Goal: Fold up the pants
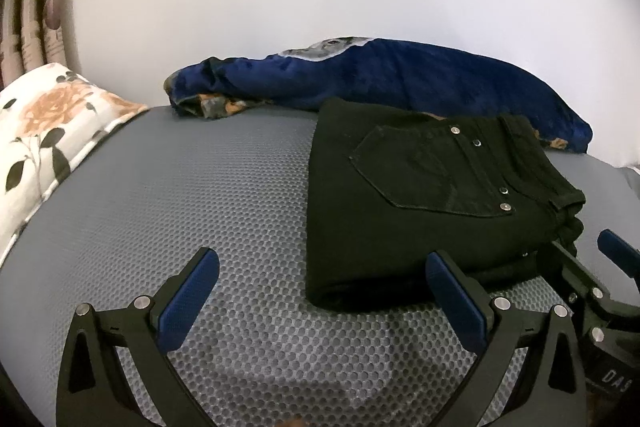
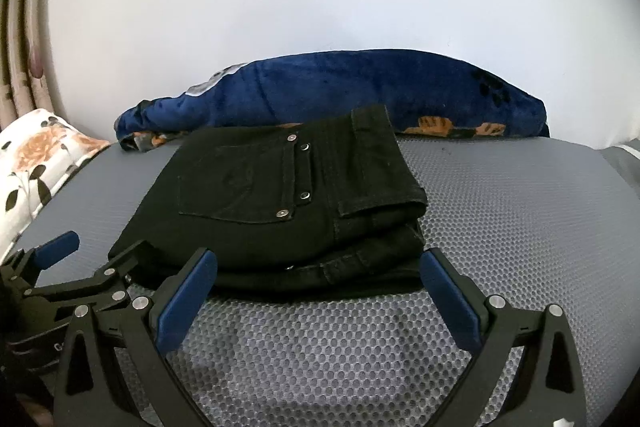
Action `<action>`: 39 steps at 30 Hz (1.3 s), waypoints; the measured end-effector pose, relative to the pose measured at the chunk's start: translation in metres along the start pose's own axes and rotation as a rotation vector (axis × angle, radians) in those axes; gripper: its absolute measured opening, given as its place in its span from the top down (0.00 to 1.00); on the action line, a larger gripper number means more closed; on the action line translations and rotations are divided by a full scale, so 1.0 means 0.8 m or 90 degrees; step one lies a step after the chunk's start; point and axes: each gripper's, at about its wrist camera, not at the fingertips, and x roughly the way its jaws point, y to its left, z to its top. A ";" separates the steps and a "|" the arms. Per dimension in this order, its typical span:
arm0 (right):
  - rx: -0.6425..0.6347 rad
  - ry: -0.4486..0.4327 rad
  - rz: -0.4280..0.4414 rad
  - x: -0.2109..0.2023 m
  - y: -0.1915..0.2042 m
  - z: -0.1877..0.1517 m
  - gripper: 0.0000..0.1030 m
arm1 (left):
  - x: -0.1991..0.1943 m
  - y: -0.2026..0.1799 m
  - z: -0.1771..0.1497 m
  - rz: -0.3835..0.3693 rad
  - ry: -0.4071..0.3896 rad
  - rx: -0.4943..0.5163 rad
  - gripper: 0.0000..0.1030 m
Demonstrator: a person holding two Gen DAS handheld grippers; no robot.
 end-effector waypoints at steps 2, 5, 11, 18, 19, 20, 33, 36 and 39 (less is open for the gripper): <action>-0.005 0.001 -0.004 0.000 0.001 0.000 0.02 | 0.001 0.000 0.000 0.004 0.000 -0.001 0.01; -0.008 -0.003 -0.009 -0.001 0.002 0.000 0.02 | 0.000 -0.001 0.001 0.010 -0.003 0.001 0.01; -0.010 -0.010 -0.019 -0.004 0.003 0.001 0.02 | 0.001 -0.001 0.003 0.015 -0.003 0.004 0.01; -0.013 -0.012 -0.029 -0.004 0.004 0.001 0.02 | 0.000 -0.003 0.003 0.023 -0.004 0.005 0.01; -0.013 -0.012 -0.029 -0.004 0.004 0.001 0.02 | 0.000 -0.003 0.003 0.024 -0.004 0.005 0.01; -0.013 -0.013 -0.030 -0.005 0.005 0.001 0.02 | 0.000 -0.004 0.003 0.025 -0.005 0.005 0.01; -0.014 -0.015 -0.034 -0.006 0.005 0.001 0.01 | -0.002 -0.003 0.004 0.028 -0.007 0.005 0.01; -0.014 -0.015 -0.034 -0.006 0.005 0.001 0.01 | -0.002 -0.003 0.004 0.028 -0.007 0.006 0.01; -0.015 -0.015 -0.034 -0.006 0.005 0.002 0.01 | -0.002 -0.002 0.004 0.029 -0.007 0.006 0.01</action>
